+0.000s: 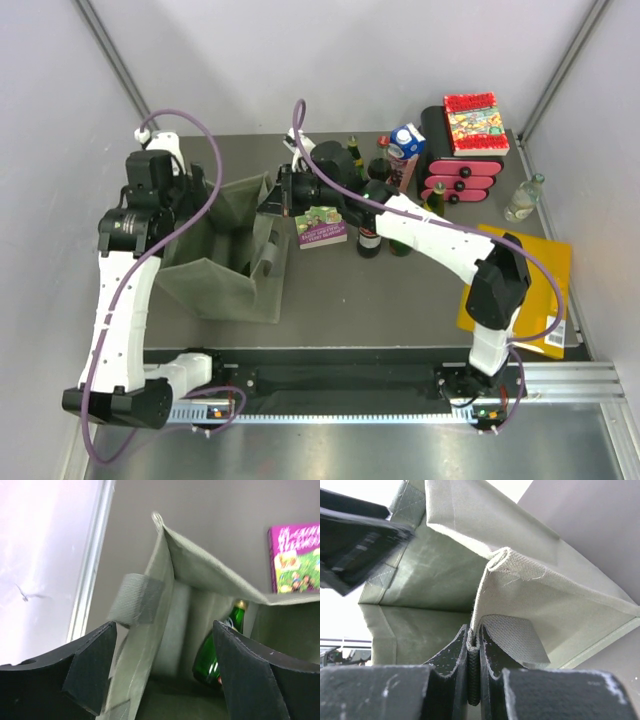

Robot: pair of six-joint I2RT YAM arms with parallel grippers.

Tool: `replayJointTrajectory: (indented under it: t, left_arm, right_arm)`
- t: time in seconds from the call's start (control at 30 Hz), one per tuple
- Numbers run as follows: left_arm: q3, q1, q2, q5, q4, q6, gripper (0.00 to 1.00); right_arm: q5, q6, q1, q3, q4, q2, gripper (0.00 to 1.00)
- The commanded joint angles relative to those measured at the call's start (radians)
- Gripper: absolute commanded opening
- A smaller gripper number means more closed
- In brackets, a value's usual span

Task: Take the beverage out of the canvas bag
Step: Adjust the canvas bag at the center of the board.

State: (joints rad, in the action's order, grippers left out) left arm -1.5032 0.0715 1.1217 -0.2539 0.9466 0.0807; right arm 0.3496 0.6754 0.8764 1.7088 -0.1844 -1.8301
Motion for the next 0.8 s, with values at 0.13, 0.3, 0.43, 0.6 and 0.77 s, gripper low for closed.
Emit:
replayJointTrajectory:
  t: [0.13, 0.3, 0.43, 0.6, 0.77]
  left_arm:
    - [0.07, -0.006, -0.028, -0.007, 0.044, 0.037, 0.74]
    - [0.055, -0.006, -0.081, 0.054, 0.003, 0.034, 0.11]
    - [0.069, -0.006, -0.17, 0.094, -0.089, 0.031, 0.01]
    - [0.11, -0.007, -0.311, 0.123, -0.195, 0.034, 0.0]
    - [0.201, -0.006, -0.433, 0.234, -0.296, 0.025, 0.01]
  right_arm:
    - [0.048, -0.046, -0.014, -0.012, 0.22, 0.111, 0.0]
    - [0.063, -0.097, -0.013, -0.041, 0.267, 0.133, 0.0]
    - [0.071, -0.14, -0.014, -0.064, 0.325, 0.163, 0.0]
    - [0.081, -0.189, -0.014, -0.095, 0.376, 0.204, 0.0]
    - [0.118, -0.234, -0.013, -0.194, 0.508, 0.262, 0.0]
